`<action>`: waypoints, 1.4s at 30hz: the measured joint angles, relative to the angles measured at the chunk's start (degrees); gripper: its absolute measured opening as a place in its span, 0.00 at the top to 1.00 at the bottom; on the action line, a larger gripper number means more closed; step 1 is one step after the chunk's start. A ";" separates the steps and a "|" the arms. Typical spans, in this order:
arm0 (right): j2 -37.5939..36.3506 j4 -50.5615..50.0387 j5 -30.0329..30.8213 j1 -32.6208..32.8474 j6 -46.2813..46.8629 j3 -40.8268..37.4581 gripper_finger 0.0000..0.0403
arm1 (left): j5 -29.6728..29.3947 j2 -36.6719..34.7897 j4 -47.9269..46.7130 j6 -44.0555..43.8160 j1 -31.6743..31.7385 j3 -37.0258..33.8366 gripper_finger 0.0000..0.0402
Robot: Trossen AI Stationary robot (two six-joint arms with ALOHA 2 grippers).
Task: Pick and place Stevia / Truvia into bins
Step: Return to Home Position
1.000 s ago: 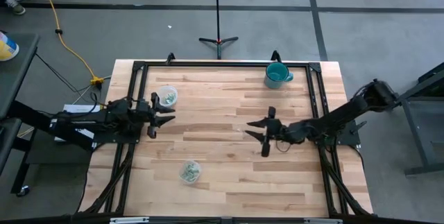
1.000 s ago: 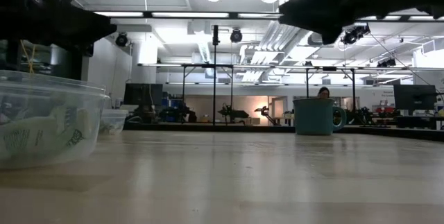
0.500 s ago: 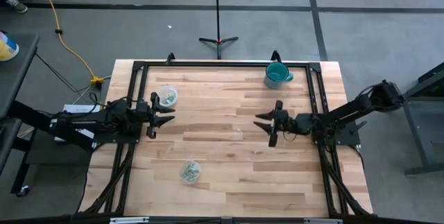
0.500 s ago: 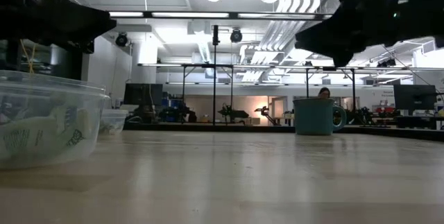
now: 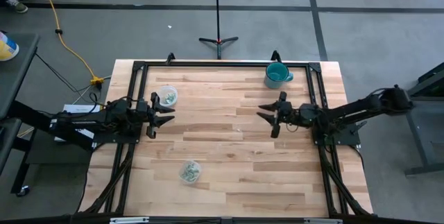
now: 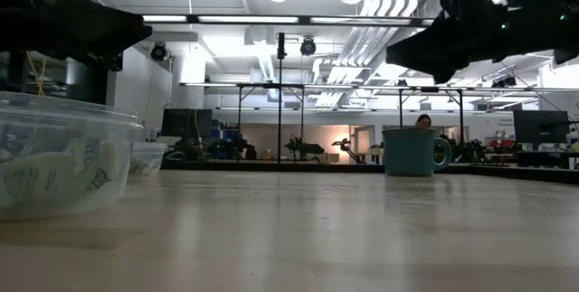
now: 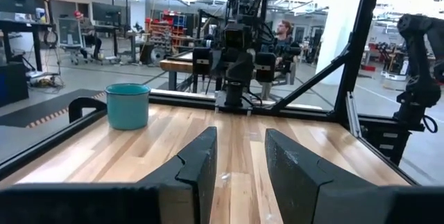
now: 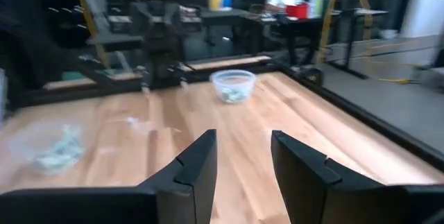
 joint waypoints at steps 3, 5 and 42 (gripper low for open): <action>-5.24 -4.98 5.04 3.29 -1.27 -0.02 0.68 | -0.23 0.00 0.04 0.00 0.00 0.00 0.61; -9.52 -8.14 6.02 5.69 -3.21 0.00 0.68 | -0.25 0.00 -0.05 -0.02 0.00 0.00 0.61; -45.86 -30.79 3.22 -2.19 -4.09 -9.33 0.99 | 4.53 0.02 -1.43 -1.63 0.02 -0.07 0.75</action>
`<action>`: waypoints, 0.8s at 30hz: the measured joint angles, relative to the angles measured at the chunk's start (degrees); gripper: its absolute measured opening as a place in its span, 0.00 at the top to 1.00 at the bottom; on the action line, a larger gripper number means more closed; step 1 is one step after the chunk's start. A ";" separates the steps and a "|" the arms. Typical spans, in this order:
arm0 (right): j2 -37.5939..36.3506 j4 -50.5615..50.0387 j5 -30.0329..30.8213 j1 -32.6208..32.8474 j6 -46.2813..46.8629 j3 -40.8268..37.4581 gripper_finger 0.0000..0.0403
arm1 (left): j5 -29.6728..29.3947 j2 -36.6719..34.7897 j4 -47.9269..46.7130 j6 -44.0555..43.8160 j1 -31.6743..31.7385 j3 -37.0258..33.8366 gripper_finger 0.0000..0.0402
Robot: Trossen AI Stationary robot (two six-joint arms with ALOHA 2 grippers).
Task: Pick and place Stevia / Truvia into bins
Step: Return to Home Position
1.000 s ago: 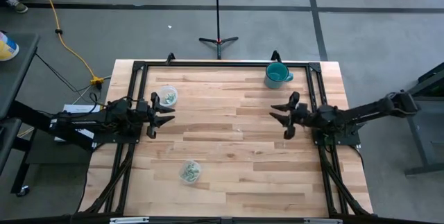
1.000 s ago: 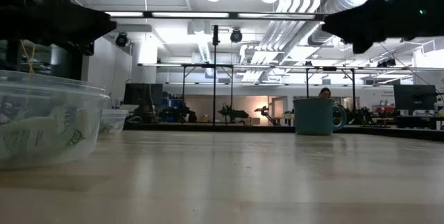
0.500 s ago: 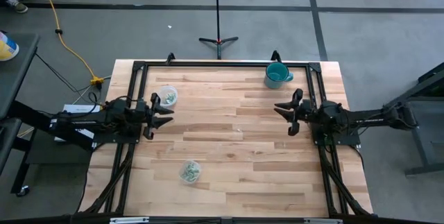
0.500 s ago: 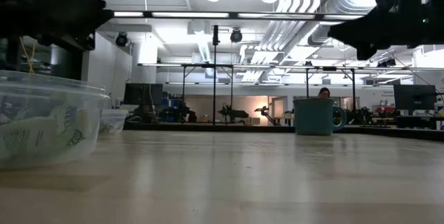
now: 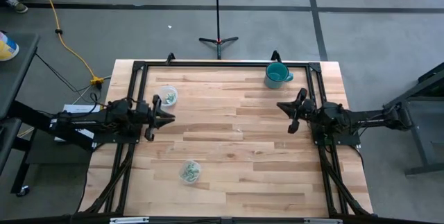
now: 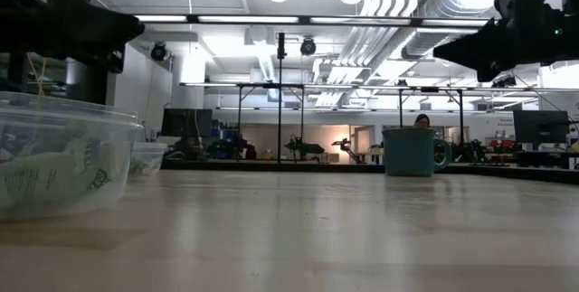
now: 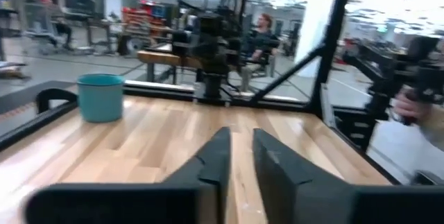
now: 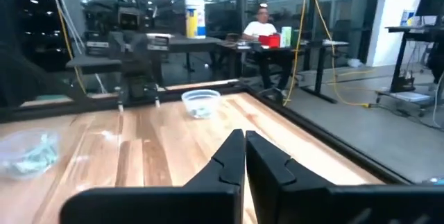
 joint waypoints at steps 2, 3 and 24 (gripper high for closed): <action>0.00 -0.86 -0.11 0.00 -0.03 0.00 0.99 | 1.40 0.00 -0.19 -0.10 0.00 0.00 0.84; 0.00 -1.39 -0.85 0.00 -0.04 0.00 0.99 | 1.62 0.00 -0.19 0.08 -0.02 0.00 0.89; 0.17 -4.81 -3.29 -0.02 4.83 0.00 0.99 | -7.25 0.00 0.77 3.18 0.00 0.00 0.77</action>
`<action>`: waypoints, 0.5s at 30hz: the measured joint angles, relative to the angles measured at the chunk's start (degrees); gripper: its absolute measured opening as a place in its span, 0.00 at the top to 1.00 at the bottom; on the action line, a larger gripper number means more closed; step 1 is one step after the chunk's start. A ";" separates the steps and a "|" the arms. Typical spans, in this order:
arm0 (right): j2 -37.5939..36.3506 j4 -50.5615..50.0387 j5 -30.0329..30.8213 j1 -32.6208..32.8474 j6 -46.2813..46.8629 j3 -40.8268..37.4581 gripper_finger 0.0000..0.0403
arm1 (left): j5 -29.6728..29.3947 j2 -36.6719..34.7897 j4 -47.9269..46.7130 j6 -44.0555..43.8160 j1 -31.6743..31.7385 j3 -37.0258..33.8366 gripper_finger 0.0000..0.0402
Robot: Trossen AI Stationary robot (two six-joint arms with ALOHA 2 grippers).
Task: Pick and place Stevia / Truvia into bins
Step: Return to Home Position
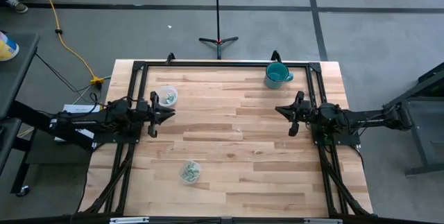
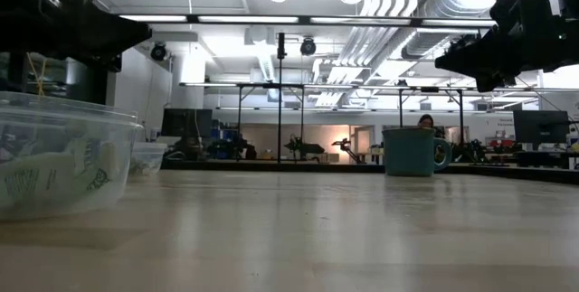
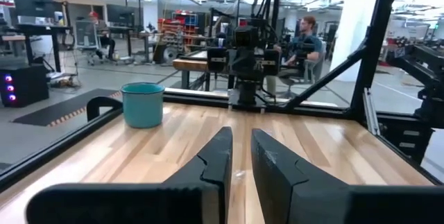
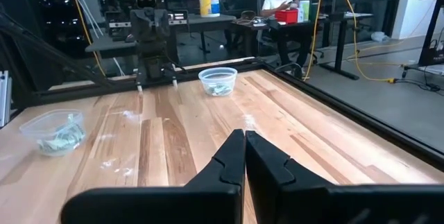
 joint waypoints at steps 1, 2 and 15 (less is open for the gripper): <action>0.00 0.00 0.00 0.00 -0.01 0.00 0.99 | 0.00 0.00 -0.19 0.00 0.00 0.00 0.77; 0.00 0.00 0.00 0.00 -0.02 0.00 0.99 | 0.00 -0.02 -0.33 0.00 0.00 0.00 0.77; 0.00 -0.02 -0.02 0.00 -0.04 0.00 1.00 | 0.04 0.00 -4.08 -0.02 0.00 0.00 0.77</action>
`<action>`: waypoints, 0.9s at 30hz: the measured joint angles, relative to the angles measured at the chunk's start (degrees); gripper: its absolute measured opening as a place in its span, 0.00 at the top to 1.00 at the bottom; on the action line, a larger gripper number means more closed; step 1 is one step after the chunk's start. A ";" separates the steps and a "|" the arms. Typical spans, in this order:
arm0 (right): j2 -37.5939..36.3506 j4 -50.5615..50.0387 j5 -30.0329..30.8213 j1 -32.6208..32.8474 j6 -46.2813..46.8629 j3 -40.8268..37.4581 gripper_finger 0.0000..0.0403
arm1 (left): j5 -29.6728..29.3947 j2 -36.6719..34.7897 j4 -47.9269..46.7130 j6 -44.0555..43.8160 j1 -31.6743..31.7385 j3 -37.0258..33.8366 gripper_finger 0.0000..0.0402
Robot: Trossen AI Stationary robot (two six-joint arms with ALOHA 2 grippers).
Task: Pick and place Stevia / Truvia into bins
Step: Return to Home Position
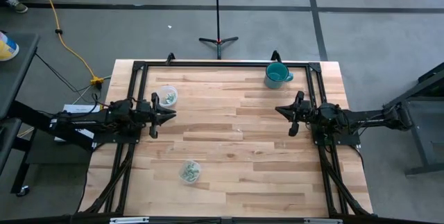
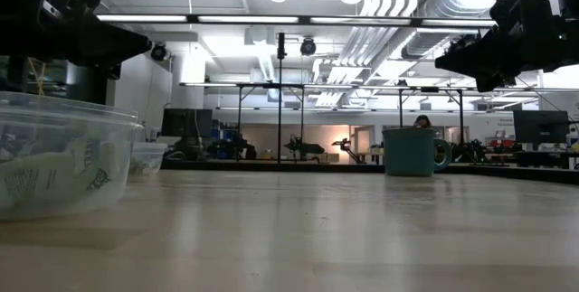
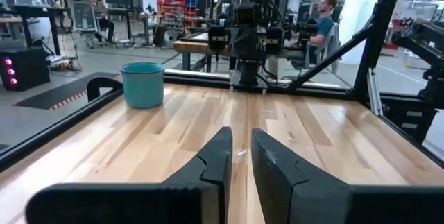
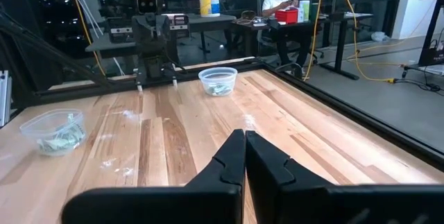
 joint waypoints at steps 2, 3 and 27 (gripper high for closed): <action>0.00 0.00 0.00 0.01 0.01 0.00 0.99 | 0.00 -0.01 0.03 0.00 0.00 0.00 0.77; 0.00 0.00 0.00 0.02 0.01 0.00 0.99 | 0.00 -0.02 0.05 0.00 0.00 0.00 0.77; 0.00 0.00 -0.02 0.02 0.00 0.00 1.00 | 0.05 0.00 0.13 -0.02 0.00 0.00 0.77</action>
